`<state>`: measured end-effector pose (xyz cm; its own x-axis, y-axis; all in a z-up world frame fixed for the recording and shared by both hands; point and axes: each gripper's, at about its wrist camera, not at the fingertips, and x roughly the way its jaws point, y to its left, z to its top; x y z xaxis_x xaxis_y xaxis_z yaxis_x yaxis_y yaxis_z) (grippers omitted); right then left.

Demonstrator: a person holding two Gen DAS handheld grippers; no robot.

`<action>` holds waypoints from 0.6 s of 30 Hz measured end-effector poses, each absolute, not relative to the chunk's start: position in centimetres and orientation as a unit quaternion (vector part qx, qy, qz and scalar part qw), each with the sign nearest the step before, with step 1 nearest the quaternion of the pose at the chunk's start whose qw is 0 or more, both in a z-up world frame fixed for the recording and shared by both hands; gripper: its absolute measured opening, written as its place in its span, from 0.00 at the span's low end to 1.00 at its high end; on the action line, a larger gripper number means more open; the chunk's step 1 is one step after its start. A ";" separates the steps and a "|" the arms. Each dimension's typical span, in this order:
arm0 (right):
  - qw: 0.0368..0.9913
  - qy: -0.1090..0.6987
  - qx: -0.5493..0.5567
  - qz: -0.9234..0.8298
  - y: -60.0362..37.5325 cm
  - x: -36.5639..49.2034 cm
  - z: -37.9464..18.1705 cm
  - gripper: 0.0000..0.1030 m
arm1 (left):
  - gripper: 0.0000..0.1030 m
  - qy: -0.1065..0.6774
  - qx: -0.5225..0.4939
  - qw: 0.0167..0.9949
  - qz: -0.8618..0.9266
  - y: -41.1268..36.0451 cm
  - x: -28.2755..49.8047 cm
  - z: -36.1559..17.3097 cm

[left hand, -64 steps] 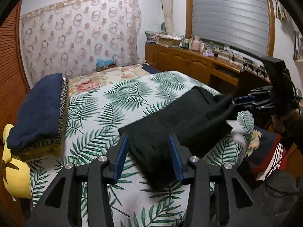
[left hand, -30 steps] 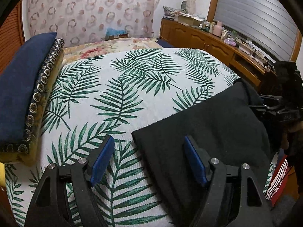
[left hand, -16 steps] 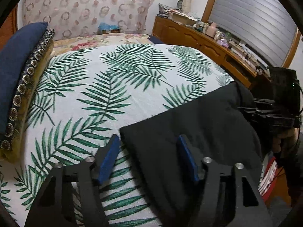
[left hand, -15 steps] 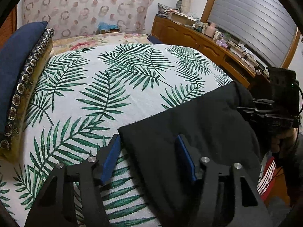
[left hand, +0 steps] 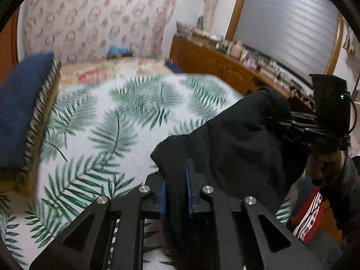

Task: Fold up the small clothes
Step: 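Carry the shirt with both grippers onto the navy blanket stack, open both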

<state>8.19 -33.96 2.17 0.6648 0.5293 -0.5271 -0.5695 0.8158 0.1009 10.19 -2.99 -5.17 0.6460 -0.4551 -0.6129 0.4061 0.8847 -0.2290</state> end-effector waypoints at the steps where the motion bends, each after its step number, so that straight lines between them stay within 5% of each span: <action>1: 0.913 0.270 -0.039 0.303 -33.8 7.9 2.6 0.21 | 0.14 0.335 -0.035 0.911 -0.236 -2.9 9.7 -4.5; 18: 0.901 0.156 -0.153 0.376 -26.0 10.5 13.7 0.21 | 0.14 0.190 -0.061 0.973 -0.113 6.5 8.2 4.8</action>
